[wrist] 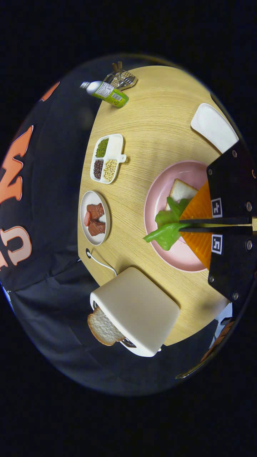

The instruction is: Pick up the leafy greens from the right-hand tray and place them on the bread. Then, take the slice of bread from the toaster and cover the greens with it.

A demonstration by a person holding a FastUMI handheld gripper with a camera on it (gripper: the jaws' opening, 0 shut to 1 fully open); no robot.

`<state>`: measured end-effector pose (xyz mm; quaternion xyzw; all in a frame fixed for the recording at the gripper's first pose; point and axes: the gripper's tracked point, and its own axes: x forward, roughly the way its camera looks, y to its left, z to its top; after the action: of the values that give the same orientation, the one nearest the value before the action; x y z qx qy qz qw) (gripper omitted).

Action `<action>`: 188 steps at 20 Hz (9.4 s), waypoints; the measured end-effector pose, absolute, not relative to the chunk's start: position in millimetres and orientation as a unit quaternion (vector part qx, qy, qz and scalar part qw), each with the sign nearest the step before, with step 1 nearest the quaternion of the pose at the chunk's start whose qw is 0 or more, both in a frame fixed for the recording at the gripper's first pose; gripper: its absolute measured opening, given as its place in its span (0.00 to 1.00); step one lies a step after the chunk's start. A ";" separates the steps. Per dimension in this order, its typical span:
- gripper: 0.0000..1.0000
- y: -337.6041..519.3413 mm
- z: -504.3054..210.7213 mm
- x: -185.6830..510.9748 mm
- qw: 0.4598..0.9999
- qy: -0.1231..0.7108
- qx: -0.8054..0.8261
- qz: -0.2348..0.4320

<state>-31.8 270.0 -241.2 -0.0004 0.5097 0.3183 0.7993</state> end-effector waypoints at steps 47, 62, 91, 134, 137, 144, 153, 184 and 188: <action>0.96 478.7 -67.5 -22.6 0.727 0.552 0.051 0.404; 0.37 494.7 -118.1 -2.7 0.731 0.597 -0.006 0.330; 0.11 385.9 -45.3 -2.0 0.754 0.497 0.151 0.402; 0.14 228.1 -250.2 -30.8 0.754 0.532 0.233 0.307; 0.25 222.8 -254.1 -29.9 0.764 0.529 0.220 0.295; 0.62 201.9 -224.3 -11.1 0.819 0.465 0.200 0.270; 0.95 171.9 -162.7 26.7 0.916 0.308 0.120 0.226; 0.98 98.3 6.0 36.9 0.996 0.000 0.036 0.084; 0.98 88.5 7.9 37.3 0.997 -0.006 0.024 0.068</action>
<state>37.3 88.5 7.9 0.0245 -0.0064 0.0681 0.9974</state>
